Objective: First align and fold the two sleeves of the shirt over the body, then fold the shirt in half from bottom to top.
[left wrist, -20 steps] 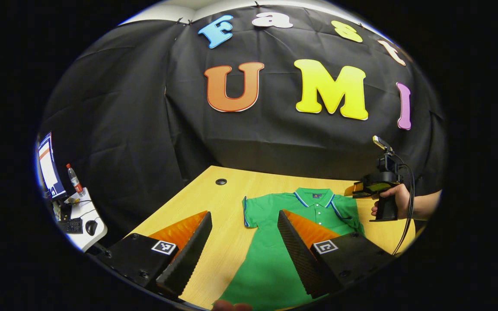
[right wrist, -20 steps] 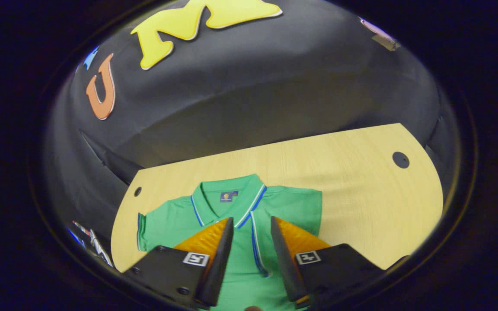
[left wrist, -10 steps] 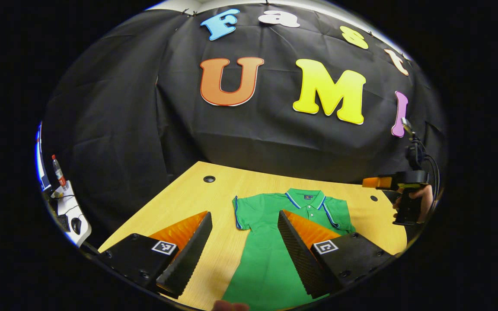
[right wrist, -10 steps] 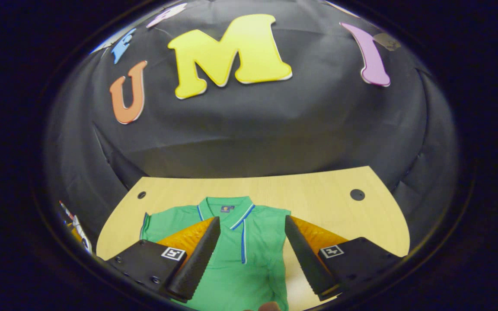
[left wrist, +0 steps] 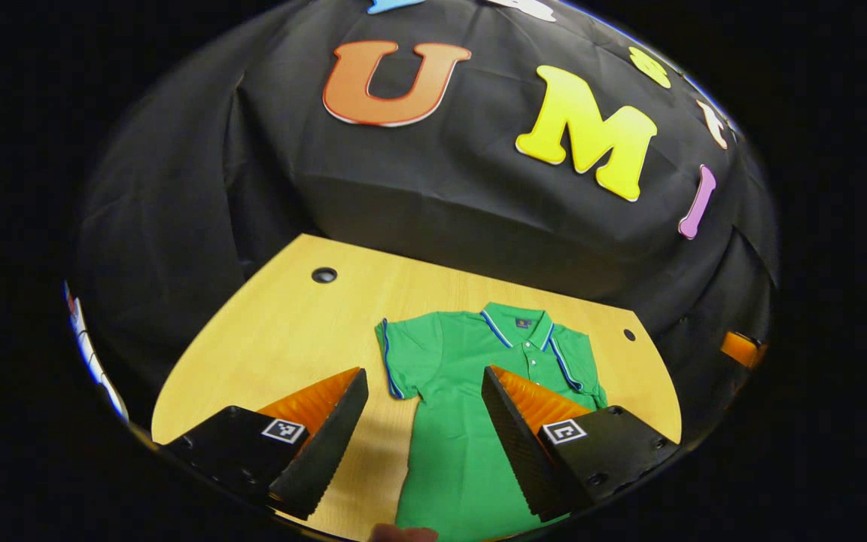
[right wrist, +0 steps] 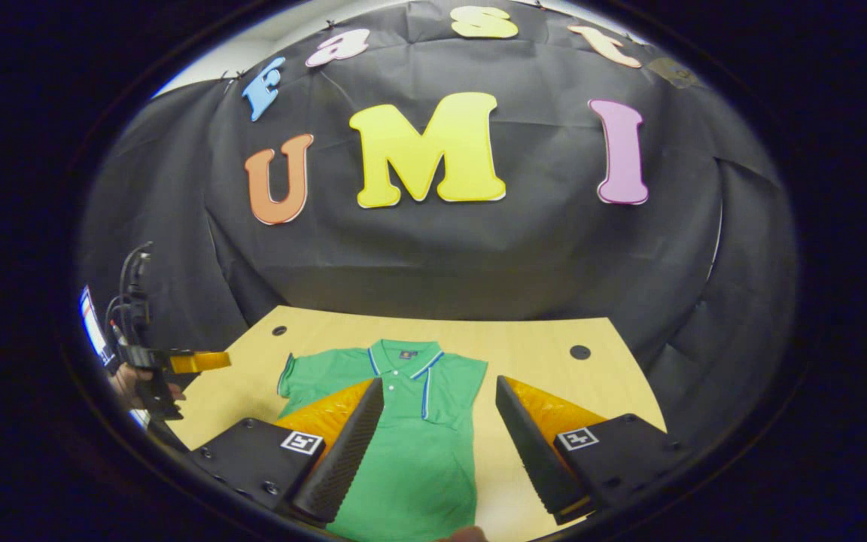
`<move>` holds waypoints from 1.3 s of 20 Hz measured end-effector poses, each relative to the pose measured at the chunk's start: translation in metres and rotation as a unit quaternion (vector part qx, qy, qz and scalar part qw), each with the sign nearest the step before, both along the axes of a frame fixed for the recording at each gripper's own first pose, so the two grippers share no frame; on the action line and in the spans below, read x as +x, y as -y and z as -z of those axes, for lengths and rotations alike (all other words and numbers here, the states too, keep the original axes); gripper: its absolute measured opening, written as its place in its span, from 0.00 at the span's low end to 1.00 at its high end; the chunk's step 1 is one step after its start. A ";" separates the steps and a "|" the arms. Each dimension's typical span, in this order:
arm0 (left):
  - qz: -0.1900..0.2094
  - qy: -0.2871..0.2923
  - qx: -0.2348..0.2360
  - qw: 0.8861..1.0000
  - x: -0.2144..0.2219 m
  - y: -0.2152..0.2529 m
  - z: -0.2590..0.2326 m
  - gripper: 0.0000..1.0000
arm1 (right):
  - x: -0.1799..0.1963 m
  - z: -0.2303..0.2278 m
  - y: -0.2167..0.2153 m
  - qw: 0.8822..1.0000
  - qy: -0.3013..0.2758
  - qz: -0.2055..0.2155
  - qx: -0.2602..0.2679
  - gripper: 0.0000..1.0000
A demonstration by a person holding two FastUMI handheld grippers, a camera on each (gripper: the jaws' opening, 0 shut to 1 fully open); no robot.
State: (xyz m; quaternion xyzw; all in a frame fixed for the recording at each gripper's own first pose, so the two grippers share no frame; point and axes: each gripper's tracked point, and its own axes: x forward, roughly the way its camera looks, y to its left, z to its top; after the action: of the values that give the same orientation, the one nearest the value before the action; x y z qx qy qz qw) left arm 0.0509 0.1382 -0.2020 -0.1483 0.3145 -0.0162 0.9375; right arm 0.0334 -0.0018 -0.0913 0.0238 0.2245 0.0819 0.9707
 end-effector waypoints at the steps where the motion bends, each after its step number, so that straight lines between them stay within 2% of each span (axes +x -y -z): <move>1: 0.005 -0.023 -0.017 1.000 0.005 0.001 0.011 0.99 | -0.007 -0.003 0.002 1.000 0.003 0.000 -0.008 0.96; 2: 0.008 -0.045 -0.031 0.998 0.010 -0.001 0.023 0.99 | -0.015 -0.004 0.006 1.000 0.004 0.000 -0.018 0.91; 5: 0.015 -0.110 -0.056 0.992 0.028 -0.008 0.059 0.99 | -0.034 -0.011 0.015 0.999 0.010 0.003 -0.036 0.91; 6: 0.019 -0.126 -0.057 0.990 0.035 -0.011 0.069 0.99 | -0.040 -0.011 0.017 0.999 0.010 0.007 -0.039 0.96; 7: 0.023 -0.139 -0.060 0.988 0.042 -0.013 0.078 0.99 | -0.046 -0.010 0.019 0.999 0.008 0.009 -0.040 0.96; 10: 0.027 -0.181 -0.081 0.980 0.063 -0.016 0.093 0.99 | -0.059 0.007 0.020 0.999 -0.017 0.013 -0.036 0.96; 13: 0.032 -0.216 -0.065 0.974 0.083 -0.027 0.115 0.98 | -0.068 0.019 0.014 0.999 -0.033 0.008 -0.032 0.97; 14: 0.033 -0.228 -0.065 0.971 0.088 -0.028 0.121 0.97 | -0.070 0.023 0.012 0.999 -0.037 0.007 -0.030 0.92; 15: 0.034 -0.238 -0.066 0.968 0.092 -0.028 0.125 0.96 | -0.072 0.025 0.011 0.999 -0.040 0.007 -0.026 0.97; 17: 0.031 -0.254 -0.056 0.965 0.096 -0.031 0.136 0.94 | -0.074 0.031 0.014 0.999 -0.047 0.013 -0.023 0.97; 18: 0.031 -0.260 -0.055 0.963 0.098 -0.031 0.141 0.91 | -0.075 0.035 0.018 0.998 -0.051 0.018 -0.022 0.97; 19: 0.031 -0.267 -0.057 0.962 0.099 -0.031 0.142 0.90 | -0.076 0.039 0.020 0.998 -0.056 0.023 -0.019 0.91; 20: 0.031 -0.272 -0.063 0.960 0.101 -0.029 0.144 0.87 | -0.076 0.041 0.023 0.998 -0.061 0.028 -0.016 0.96; 22: 0.024 -0.278 -0.068 0.958 0.103 -0.029 0.148 0.81 | -0.075 0.046 0.032 0.997 -0.067 0.040 -0.012 0.96; 23: 0.022 -0.281 -0.071 0.957 0.104 -0.028 0.150 0.86 | -0.075 0.046 0.035 0.997 -0.068 0.047 -0.009 0.96; 24: 0.019 -0.284 -0.074 0.956 0.104 -0.026 0.151 0.74 | -0.075 0.046 0.038 0.996 -0.068 0.052 -0.006 0.96; 26: 0.017 -0.287 -0.069 0.955 0.106 -0.025 0.154 0.65 | -0.075 0.049 0.042 0.996 -0.070 0.059 -0.002 0.96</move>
State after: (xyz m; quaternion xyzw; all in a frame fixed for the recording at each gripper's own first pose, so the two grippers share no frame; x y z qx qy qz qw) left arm 0.1570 0.1634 -0.3558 -0.2059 0.5706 -0.0104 0.7949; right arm -0.0414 -0.0442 -0.1399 0.0409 0.2907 0.0217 0.9557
